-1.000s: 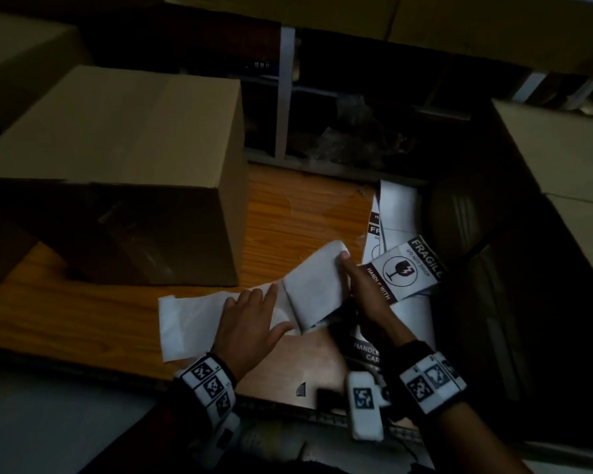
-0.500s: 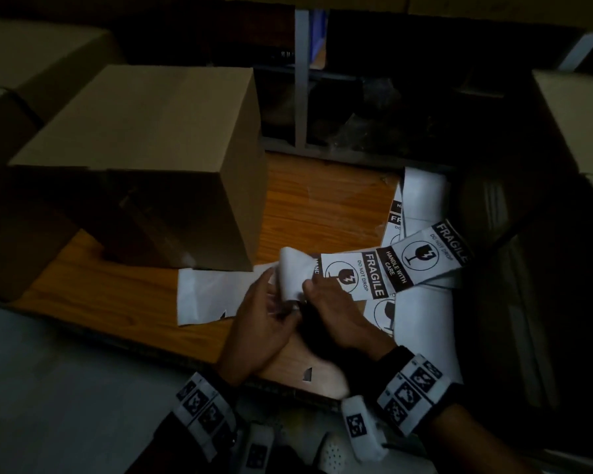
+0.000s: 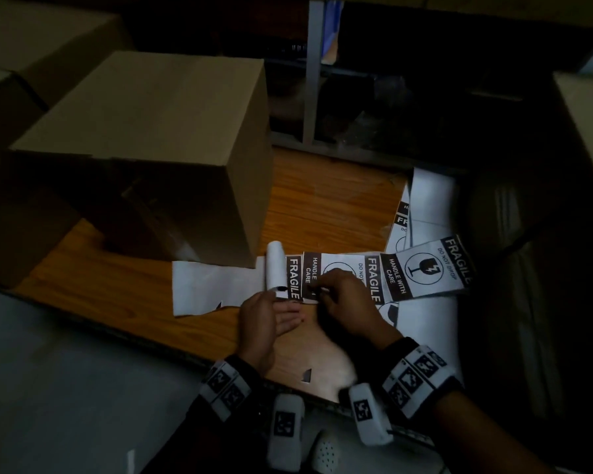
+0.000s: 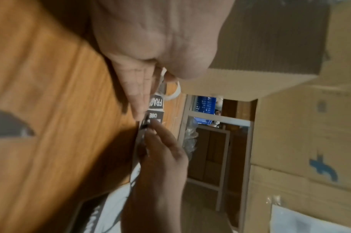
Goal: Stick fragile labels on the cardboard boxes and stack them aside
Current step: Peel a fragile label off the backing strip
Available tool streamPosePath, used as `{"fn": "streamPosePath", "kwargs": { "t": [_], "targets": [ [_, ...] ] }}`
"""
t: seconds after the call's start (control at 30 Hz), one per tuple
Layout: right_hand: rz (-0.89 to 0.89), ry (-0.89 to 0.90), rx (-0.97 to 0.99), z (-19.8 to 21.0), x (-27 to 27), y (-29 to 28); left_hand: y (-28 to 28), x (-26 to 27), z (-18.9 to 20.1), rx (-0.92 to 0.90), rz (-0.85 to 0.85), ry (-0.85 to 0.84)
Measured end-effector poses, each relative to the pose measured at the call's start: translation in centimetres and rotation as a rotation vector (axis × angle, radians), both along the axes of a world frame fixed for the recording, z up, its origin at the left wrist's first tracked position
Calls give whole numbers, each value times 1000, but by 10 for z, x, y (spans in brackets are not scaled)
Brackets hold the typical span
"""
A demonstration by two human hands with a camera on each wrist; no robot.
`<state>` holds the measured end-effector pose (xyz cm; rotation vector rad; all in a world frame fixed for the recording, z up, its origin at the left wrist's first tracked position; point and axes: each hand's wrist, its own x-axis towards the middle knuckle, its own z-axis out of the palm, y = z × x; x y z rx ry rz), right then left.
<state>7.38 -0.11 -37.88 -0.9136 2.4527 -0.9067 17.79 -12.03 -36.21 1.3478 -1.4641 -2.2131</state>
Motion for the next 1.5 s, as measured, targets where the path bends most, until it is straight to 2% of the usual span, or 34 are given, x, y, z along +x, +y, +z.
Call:
{"fn": "streamPosePath", "kwargs": {
  "t": [0.07,0.13,0.27,0.5,0.6,0.73,0.8,0.9,1.0,1.07,1.1,1.2,1.3,1.4,1.5],
  "targets": [
    [-14,36,36,-4,0,-5,2,-3,1,58,11,-11],
    [-57,76,56,-8,2,-10,5,-5,-1,39,-5,-38],
    [-133,115,91,-14,6,-15,10,-6,-5,-43,-18,-56],
    [-119,122,78,-13,4,-13,10,-9,-10,-282,-133,-93],
    [-93,129,107,-13,4,-12,1,-8,-14,-348,-80,-111],
    [-50,124,156,-8,1,-10,-14,-2,-12,-524,-14,-163],
    [-17,111,195,-4,-1,-9,-20,4,-4,-478,50,-139],
    [9,89,231,1,-5,-6,-32,21,3,-467,50,-157],
    [14,58,234,4,-9,-5,-42,37,6,-749,-23,-265],
    [18,52,230,5,-10,-6,-43,40,16,-1067,-164,-315],
    [14,45,233,5,-11,-6,-43,38,20,-1252,-282,-286],
    [6,26,266,6,-11,-9,-45,23,16,-1695,-731,-170],
    [-2,-13,235,8,-13,-9,-58,8,11,-1793,-1115,-87],
    [-14,-30,218,9,-12,-9,-68,0,18,-1808,-1425,-145],
    [-27,-40,207,12,-10,-8,-69,-11,26,-1869,-1564,-207]
  ]
}}
